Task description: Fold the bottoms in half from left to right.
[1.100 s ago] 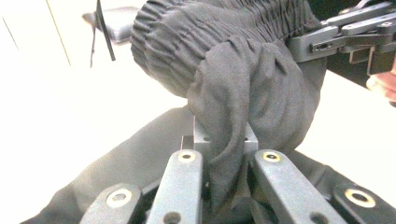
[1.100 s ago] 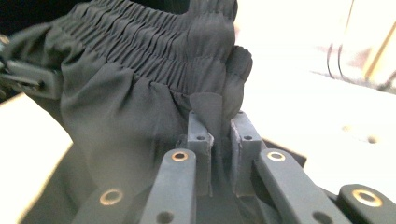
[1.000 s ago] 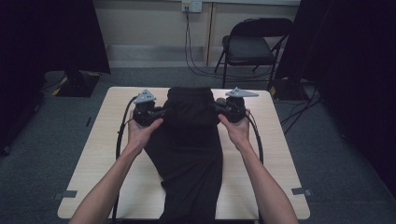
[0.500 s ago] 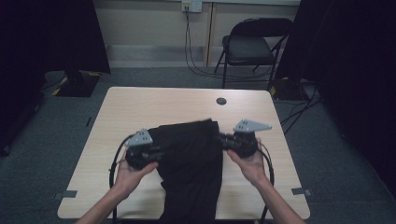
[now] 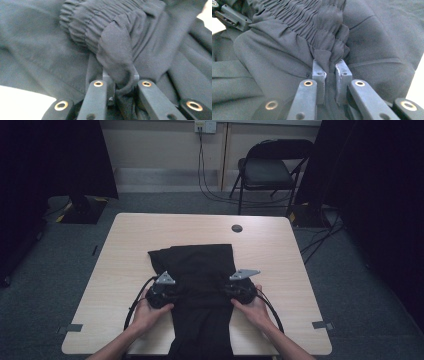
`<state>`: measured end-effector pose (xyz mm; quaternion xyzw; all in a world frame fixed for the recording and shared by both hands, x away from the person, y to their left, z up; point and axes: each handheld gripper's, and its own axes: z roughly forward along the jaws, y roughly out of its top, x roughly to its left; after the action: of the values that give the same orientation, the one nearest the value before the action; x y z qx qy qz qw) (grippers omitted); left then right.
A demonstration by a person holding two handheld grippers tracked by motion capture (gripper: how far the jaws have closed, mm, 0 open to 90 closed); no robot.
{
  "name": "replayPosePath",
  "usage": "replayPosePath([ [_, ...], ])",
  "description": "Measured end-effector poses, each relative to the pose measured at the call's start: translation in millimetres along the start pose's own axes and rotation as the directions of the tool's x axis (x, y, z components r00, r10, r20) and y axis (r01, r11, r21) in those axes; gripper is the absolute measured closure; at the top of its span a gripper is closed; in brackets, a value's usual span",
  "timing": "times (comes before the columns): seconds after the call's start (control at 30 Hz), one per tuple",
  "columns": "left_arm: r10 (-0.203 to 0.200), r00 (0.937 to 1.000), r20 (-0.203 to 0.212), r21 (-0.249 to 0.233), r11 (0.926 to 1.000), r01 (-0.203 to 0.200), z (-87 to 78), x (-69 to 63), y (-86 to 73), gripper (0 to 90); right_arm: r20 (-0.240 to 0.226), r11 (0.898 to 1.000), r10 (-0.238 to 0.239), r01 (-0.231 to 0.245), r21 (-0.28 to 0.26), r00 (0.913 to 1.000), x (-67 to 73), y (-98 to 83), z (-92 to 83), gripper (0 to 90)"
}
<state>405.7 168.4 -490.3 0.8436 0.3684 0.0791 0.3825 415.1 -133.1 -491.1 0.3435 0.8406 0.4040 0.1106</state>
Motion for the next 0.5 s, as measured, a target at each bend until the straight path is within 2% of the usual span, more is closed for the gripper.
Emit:
replayPosePath([
  [0.03,-0.007,0.9998,-0.019,-0.011,0.9999,0.007,3.6,8.9,4.6,83.3,0.009,1.000,0.004,-0.004,-0.005,1.0000,-4.0,4.7,6.6,81.9],
  [0.07,-0.007,0.9998,-0.019,-0.011,0.9999,0.007,3.6,8.9,4.6,83.0,0.009,1.000,0.004,-0.004,-0.005,1.0000,-4.0,4.7,6.6,81.9],
  [0.1,-0.025,0.9975,-0.066,-0.024,0.9994,0.023,10.3,24.6,14.2,82.9,0.037,1.000,0.015,-0.015,-0.021,0.9992,-12.7,14.5,20.0,81.8],
  [0.13,-0.025,0.9975,-0.066,-0.024,0.9994,0.023,10.3,24.6,14.2,82.8,0.037,1.000,0.015,-0.015,-0.021,0.9992,-12.7,14.5,20.0,81.8],
  [0.17,-0.032,0.9955,-0.089,-0.028,0.9992,0.029,14.1,30.5,19.1,82.8,0.054,0.999,0.026,-0.025,-0.022,0.9982,-23.7,26.7,32.9,81.6],
  [0.2,-0.044,0.9925,-0.113,-0.037,0.9985,0.041,18.8,35.0,24.6,82.8,0.054,0.999,0.026,-0.025,-0.022,0.9982,-23.7,26.7,32.9,81.6],
  [0.23,-0.052,0.9872,-0.151,-0.042,0.9981,0.046,26.6,42.9,34.0,82.3,0.077,0.998,0.061,-0.060,-0.014,0.9952,-36.0,39.4,44.6,81.5],
  [0.27,-0.052,0.9872,-0.151,-0.042,0.9981,0.046,26.6,42.9,34.0,82.2,0.098,0.998,0.056,-0.055,-0.008,0.9936,-40.2,45.3,49.3,81.4],
  [0.3,-0.061,0.9834,-0.171,-0.055,0.9971,0.052,32.2,48.1,39.6,82.3,0.117,0.998,0.064,-0.064,-0.002,0.9910,-43.6,50.1,53.1,81.2],
  [0.33,-0.061,0.9834,-0.171,-0.055,0.9971,0.052,32.2,48.1,39.6,81.7,0.117,0.998,0.064,-0.064,-0.002,0.9910,-43.6,50.1,53.1,81.2],
  [0.37,-0.062,0.9814,-0.182,-0.070,0.9963,0.050,34.1,51.0,40.3,80.8,0.146,0.998,0.057,-0.059,0.006,0.9877,-46.0,56.7,58.1,79.6],
  [0.4,-0.083,0.9817,-0.172,-0.078,0.9944,0.071,33.5,52.5,39.2,79.3,0.152,0.998,0.054,-0.056,0.011,0.9869,-46.0,58.4,58.4,76.6],
  [0.43,-0.084,0.9823,-0.167,-0.078,0.9944,0.072,32.1,53.3,38.4,77.7,0.154,0.999,0.047,-0.049,0.013,0.9869,-45.9,59.0,56.9,69.2],
  [0.47,-0.084,0.9823,-0.167,-0.078,0.9944,0.072,32.1,53.3,38.4,73.9,0.152,0.998,0.057,-0.058,0.007,0.9867,-45.8,59.0,53.1,59.1],
  [0.5,-0.074,0.9849,-0.156,-0.074,0.9952,0.063,29.0,53.8,36.9,69.6,0.143,0.997,0.073,-0.073,-0.006,0.9871,-45.3,58.2,47.5,53.4],
])
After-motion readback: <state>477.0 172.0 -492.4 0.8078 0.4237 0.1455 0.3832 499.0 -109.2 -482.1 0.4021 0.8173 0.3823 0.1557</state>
